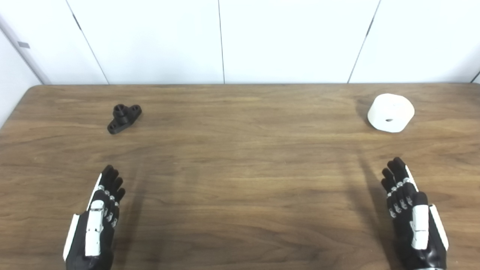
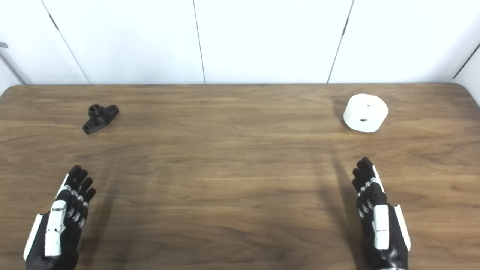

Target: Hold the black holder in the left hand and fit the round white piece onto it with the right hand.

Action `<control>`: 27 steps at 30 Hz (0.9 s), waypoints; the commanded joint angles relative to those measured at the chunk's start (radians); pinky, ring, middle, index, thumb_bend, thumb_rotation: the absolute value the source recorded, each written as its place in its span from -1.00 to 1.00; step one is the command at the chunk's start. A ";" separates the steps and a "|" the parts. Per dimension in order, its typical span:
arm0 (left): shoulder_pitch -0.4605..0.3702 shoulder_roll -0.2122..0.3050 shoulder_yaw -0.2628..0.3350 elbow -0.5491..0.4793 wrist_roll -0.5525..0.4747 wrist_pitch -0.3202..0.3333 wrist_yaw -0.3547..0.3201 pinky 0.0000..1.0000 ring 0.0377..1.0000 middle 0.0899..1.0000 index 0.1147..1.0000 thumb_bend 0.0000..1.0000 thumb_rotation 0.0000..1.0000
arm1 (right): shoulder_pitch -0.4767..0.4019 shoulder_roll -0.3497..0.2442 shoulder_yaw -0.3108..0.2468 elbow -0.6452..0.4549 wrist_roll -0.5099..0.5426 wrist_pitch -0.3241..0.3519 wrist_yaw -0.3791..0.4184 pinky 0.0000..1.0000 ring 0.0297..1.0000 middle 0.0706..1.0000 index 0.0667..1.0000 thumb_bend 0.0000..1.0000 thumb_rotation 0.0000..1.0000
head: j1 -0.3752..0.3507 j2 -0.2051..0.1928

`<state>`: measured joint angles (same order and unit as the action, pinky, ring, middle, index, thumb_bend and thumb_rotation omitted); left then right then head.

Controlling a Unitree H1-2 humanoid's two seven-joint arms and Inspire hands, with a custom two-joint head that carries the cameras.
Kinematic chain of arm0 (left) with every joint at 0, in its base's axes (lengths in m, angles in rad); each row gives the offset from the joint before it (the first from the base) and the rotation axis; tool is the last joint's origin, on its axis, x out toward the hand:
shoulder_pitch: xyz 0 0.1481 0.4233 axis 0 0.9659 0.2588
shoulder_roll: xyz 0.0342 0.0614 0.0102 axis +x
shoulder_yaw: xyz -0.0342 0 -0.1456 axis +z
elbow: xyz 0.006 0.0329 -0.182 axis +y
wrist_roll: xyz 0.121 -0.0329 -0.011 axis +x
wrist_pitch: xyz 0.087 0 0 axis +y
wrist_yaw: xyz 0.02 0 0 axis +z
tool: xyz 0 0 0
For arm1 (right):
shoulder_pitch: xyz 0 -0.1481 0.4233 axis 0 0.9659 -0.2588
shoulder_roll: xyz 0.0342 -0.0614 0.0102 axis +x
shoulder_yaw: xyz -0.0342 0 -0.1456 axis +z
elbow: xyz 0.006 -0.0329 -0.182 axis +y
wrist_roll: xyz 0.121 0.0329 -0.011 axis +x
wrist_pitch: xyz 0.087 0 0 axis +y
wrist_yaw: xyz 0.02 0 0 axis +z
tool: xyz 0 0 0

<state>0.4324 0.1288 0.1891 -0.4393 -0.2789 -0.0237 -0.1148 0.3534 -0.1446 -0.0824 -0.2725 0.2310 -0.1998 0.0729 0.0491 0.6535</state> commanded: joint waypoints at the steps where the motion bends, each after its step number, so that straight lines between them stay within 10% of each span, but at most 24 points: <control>1: -0.005 0.006 0.006 -0.021 0.001 -0.038 0.002 1.00 1.00 1.00 1.00 -0.61 1.00 | 0.005 0.033 0.003 0.017 -0.002 -0.010 -0.005 1.00 0.96 0.96 0.94 -0.02 1.00 | 0.001 0.001; 27: -0.001 0.004 0.007 -0.021 0.008 -0.043 0.002 1.00 1.00 1.00 1.00 -0.60 1.00 | 0.008 0.031 0.003 0.016 0.002 -0.015 -0.001 1.00 0.97 0.97 0.95 -0.01 0.99 | 0.017 -0.008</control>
<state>0.4326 0.1288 0.1900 -0.4392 -0.2750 -0.0238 -0.1150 0.3536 -0.1446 -0.0824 -0.2725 0.2312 -0.1998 0.0735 0.0658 0.6444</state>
